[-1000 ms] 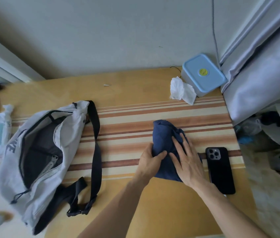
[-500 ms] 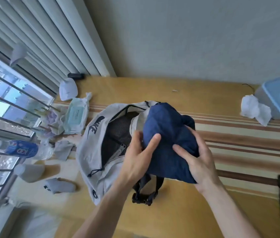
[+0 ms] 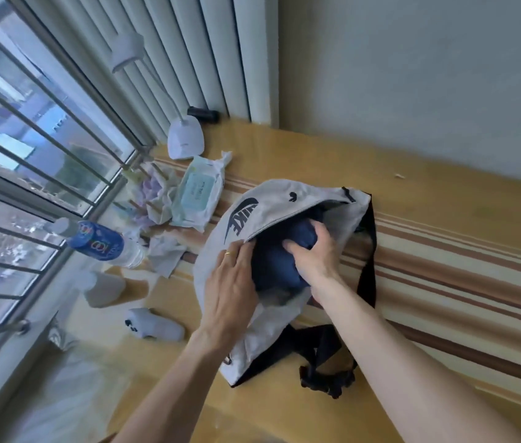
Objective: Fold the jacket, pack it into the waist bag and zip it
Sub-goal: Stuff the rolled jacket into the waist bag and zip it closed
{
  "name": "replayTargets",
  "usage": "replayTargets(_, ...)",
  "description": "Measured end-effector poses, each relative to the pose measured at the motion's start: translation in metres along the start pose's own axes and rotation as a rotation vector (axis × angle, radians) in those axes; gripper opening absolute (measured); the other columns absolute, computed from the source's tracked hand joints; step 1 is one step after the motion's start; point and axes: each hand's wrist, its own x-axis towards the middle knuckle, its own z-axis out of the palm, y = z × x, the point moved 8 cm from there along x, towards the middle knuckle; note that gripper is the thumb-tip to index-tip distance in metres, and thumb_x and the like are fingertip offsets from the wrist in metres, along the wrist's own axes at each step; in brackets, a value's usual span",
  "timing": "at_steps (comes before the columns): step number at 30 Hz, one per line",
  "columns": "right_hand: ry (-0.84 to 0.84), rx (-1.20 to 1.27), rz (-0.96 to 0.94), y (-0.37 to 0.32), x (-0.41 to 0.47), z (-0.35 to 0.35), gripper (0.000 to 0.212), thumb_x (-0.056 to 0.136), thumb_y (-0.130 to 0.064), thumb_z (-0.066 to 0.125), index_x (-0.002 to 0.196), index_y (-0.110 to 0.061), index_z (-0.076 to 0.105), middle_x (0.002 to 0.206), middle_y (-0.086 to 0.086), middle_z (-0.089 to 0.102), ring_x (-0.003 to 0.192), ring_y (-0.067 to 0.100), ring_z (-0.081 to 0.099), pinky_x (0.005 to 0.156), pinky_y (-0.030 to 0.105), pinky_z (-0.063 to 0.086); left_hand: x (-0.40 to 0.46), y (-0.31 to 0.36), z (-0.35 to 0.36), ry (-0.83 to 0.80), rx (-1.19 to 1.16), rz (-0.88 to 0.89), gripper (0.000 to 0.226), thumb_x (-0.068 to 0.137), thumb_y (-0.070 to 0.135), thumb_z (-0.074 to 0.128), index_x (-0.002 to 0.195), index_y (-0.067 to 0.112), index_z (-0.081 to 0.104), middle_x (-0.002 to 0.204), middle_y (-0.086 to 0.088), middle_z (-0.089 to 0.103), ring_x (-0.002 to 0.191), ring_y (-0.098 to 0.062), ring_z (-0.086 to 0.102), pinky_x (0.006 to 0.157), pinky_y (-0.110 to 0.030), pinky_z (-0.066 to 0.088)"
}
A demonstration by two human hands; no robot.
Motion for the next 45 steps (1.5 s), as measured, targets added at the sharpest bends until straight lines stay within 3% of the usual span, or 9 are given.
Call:
replayTargets(4,-0.112,0.196,0.047,-0.004,0.006,0.062,0.055,0.089,-0.018,0.069,0.139,-0.018,0.044,0.136,0.008,0.058,0.125,0.024,0.055,0.109,0.041,0.043,-0.009,0.001,-0.019,0.033,-0.083,0.057,0.078,0.065,-0.011,0.053,0.139,0.01,0.053,0.137,-0.008,0.059,0.114,-0.032,0.059,0.09,-0.04,0.051)
replayTargets(10,-0.283,-0.717,-0.279,0.003,-0.019,0.066,0.078,0.095,-0.057,0.046,0.158,-0.028,0.01,0.153,0.021,0.033,0.136,0.044,0.041,0.105,0.049,0.04,-0.038,-0.032,-0.002,-0.048,-0.147,0.01,0.072,0.089,0.011,0.065,0.151,0.033,0.036,0.144,0.004,0.05,0.12,-0.02,0.056,0.092,-0.028,0.05)
replayTargets(17,-0.326,-1.241,-0.585,0.023,-0.045,0.021,0.057,0.089,-0.046,0.046,0.137,-0.016,0.048,0.103,0.008,0.073,0.108,0.034,0.057,0.091,0.044,0.044,-0.083,-0.051,0.027,-0.089,-0.211,-0.173,0.061,0.084,0.017,0.071,0.134,0.026,0.036,0.11,0.0,0.061,0.078,-0.022,0.064,0.062,-0.038,0.055)
replayTargets(22,-0.496,-1.247,-0.575,0.03,-0.059,0.014,0.031,0.094,-0.035,0.047,0.111,-0.023,0.069,0.104,0.001,0.058,0.11,0.025,0.053,0.088,0.035,0.045,-0.087,-0.059,0.034,-0.113,-0.13,-0.253,0.003,0.092,0.015,0.062,0.089,0.017,0.062,0.072,0.0,0.068,0.062,-0.023,0.06,0.055,-0.035,0.045)
replayTargets(27,-0.492,-1.105,-0.651,0.004,-0.082,0.015,0.012,0.091,-0.034,0.056,0.093,-0.023,0.062,0.092,-0.008,0.045,0.086,0.016,0.057,0.07,0.027,0.04,-0.096,-0.046,-0.001,-0.063,-0.38,-0.149,0.031,0.1,0.028,0.058,0.071,0.018,0.058,0.057,0.006,0.061,0.053,-0.015,0.055,0.053,-0.032,0.045)
replayTargets(31,-0.497,-1.036,-0.86,-0.027,-0.127,0.051,0.022,0.088,-0.045,0.055,0.092,-0.024,0.05,0.084,-0.008,0.055,0.066,0.01,0.054,0.062,0.029,0.049,-0.096,-0.031,-0.023,-0.036,-0.435,-0.063,0.037,0.104,0.033,0.052,0.071,0.018,0.051,0.059,0.005,0.051,0.057,-0.017,0.049,0.053,-0.026,0.037)
replayTargets(36,-0.47,-1.059,-1.021,-0.031,-0.138,0.084,0.004,0.09,-0.022,0.054,0.09,-0.018,0.055,0.07,-0.002,0.057,0.057,0.021,0.056,0.054,0.038,0.051,-0.098,-0.032,-0.035,-0.058,-0.439,-0.029,0.019,0.103,0.03,0.05,0.09,0.024,0.062,0.08,0.01,0.058,0.074,-0.013,0.057,0.067,-0.028,0.047)
replayTargets(41,-0.512,-0.969,-1.024,-0.037,-0.142,0.076,0.022,0.101,-0.03,0.04,0.094,-0.02,0.058,0.074,-0.002,0.063,0.063,0.02,0.056,0.058,0.034,0.041,-0.096,-0.044,-0.026,-0.065,-0.348,-0.079,0.028,0.085,0.024,0.069,0.109,0.026,0.054,0.103,0.016,0.06,0.093,-0.002,0.057,0.077,-0.017,0.044)
replayTargets(45,-0.562,-0.929,-0.94,-0.047,-0.143,0.068,0.025,0.1,-0.031,0.038,0.088,-0.018,0.056,0.075,-0.001,0.064,0.068,0.021,0.057,0.062,0.035,0.043,-0.083,-0.045,-0.016,0.013,-0.34,-0.161,0.014,0.086,0.012,0.072,0.095,0.02,0.064,0.085,0.008,0.067,0.077,-0.014,0.065,0.069,-0.031,0.054)
